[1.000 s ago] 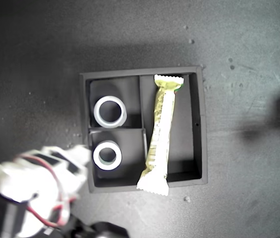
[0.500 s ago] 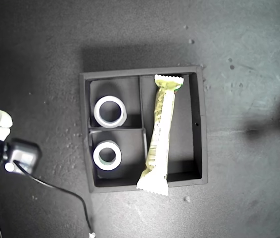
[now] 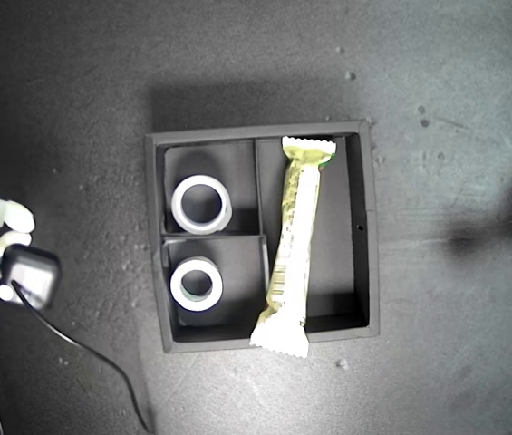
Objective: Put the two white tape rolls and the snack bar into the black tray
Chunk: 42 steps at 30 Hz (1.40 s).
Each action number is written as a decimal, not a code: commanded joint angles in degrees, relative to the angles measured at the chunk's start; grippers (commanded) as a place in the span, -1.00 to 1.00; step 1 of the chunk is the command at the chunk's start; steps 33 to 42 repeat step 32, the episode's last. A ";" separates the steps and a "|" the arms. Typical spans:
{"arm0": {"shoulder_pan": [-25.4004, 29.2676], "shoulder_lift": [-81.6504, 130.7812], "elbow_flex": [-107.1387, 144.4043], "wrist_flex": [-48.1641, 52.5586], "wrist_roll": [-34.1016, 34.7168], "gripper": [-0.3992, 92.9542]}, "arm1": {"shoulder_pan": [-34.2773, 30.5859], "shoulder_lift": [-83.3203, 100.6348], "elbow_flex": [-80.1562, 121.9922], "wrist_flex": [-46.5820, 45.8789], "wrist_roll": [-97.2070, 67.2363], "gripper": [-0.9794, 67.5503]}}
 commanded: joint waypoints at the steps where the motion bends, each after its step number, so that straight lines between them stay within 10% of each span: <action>1: 1.05 16.00 6.15 5.98 -0.97 -0.99 | 0.62 0.09 0.70 0.26 0.35 -0.97; 12: -0.18 21.53 9.67 9.49 -2.46 -0.99 | 0.26 0.18 0.70 0.26 0.00 -0.97; 18: 0.09 21.71 9.67 9.40 14.33 -0.99 | 0.26 0.18 0.70 0.26 0.00 -0.97; 42: 0.18 21.71 9.67 9.40 13.97 -0.99 | 0.18 0.18 0.70 0.26 0.00 -0.97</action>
